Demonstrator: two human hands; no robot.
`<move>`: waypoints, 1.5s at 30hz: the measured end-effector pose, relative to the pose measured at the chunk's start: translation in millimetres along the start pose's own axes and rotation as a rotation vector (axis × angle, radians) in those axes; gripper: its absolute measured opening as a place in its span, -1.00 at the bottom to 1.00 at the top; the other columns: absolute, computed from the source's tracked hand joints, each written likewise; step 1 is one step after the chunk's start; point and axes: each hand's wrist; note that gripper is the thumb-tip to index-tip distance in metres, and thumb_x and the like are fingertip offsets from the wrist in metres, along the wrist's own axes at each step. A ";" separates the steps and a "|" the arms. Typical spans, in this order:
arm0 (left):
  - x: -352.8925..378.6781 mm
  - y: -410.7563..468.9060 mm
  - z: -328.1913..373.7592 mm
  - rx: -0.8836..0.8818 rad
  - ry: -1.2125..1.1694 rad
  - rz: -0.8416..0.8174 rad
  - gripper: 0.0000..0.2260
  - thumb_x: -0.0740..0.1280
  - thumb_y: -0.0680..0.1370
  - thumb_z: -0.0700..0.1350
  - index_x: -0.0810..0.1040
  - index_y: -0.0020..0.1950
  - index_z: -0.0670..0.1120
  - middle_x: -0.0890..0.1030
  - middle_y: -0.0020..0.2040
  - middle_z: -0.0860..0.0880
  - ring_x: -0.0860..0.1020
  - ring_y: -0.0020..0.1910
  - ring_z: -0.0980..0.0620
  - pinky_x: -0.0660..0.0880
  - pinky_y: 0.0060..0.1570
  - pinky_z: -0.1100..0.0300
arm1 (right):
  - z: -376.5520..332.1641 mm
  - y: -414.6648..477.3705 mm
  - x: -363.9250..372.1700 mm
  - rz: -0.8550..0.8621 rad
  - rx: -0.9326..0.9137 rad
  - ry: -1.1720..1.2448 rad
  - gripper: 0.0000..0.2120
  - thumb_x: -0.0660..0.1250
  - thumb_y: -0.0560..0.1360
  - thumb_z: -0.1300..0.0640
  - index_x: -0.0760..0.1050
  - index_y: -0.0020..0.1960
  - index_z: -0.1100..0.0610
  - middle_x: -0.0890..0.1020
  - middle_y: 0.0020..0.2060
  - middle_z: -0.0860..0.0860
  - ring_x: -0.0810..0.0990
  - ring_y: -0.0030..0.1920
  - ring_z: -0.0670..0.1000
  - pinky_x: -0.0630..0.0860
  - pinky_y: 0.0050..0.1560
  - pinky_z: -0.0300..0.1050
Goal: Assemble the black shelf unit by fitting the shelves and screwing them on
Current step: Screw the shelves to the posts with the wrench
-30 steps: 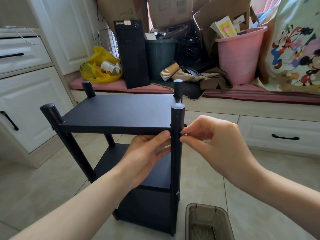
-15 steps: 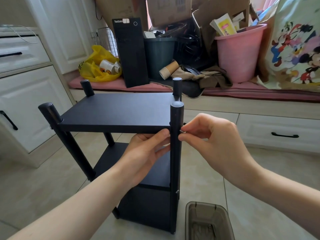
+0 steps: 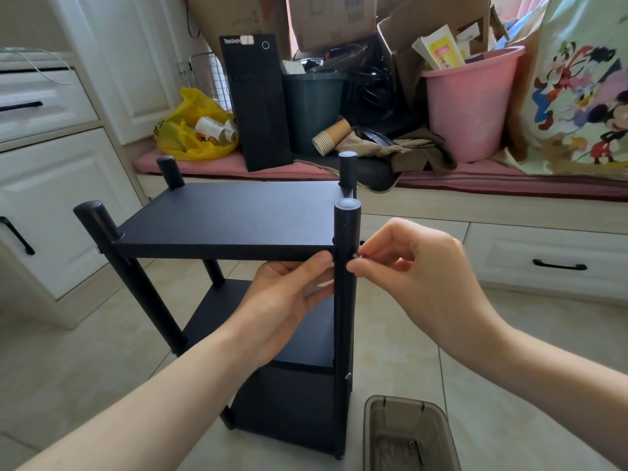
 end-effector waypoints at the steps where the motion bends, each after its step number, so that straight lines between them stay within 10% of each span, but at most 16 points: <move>1: 0.0 0.0 -0.2 0.002 0.000 0.000 -0.71 0.47 0.52 0.01 0.70 0.20 -0.08 0.66 0.25 -0.15 0.61 0.28 -0.13 0.57 0.19 0.11 | -0.2 -0.1 -0.3 -0.005 0.001 0.006 -0.81 0.57 0.36 0.20 0.58 -0.24 0.01 0.66 -0.34 -0.18 0.64 -0.30 -0.16 0.48 -0.26 -0.42; 13: 0.3 0.5 1.3 0.002 0.029 0.024 -0.79 0.41 0.55 -0.03 0.73 0.14 -0.04 0.67 0.22 -0.14 0.63 0.25 -0.13 0.59 0.13 0.14 | 0.3 -0.9 -6.9 -0.089 0.018 0.016 -0.77 0.41 0.50 0.30 0.61 -0.16 -0.04 0.70 -0.32 -0.15 0.66 -0.26 -0.08 0.62 -0.11 -0.04; 23: 1.8 1.3 2.1 0.024 0.028 0.036 -0.78 0.37 0.57 -0.03 0.73 0.13 -0.04 0.68 0.21 -0.15 0.64 0.23 -0.14 0.58 0.15 0.12 | 3.5 2.3 -2.4 -0.079 0.019 0.013 -0.81 0.41 0.51 0.24 0.58 -0.18 -0.03 0.68 -0.36 -0.14 0.63 -0.30 -0.12 0.46 -0.26 -0.38; 39: -1.6 4.7 -1.7 0.040 0.030 0.045 -0.71 0.46 0.54 0.04 0.70 0.19 -0.06 0.66 0.25 -0.13 0.61 0.28 -0.11 0.57 0.20 0.09 | 10.9 9.3 1.1 -0.043 0.071 -0.033 -0.91 0.47 0.48 0.08 0.55 -0.12 -0.03 0.65 -0.30 -0.09 0.53 -0.33 -0.14 0.42 -0.29 -0.40; 45: 4.1 0.1 1.7 0.028 0.081 0.089 -0.77 0.39 0.55 -0.03 0.72 0.14 -0.04 0.69 0.19 -0.09 0.64 0.23 -0.06 0.60 0.15 0.14 | 10.2 16.8 -2.6 -0.252 0.231 0.180 -0.63 0.38 0.55 0.10 0.43 0.29 -0.21 0.64 0.05 -0.14 0.66 -0.05 -0.16 0.54 -0.12 -0.25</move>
Point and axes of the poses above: each hand's wrist, its own y-axis towards the middle knuckle, its own x-axis out of the palm, z = x × y
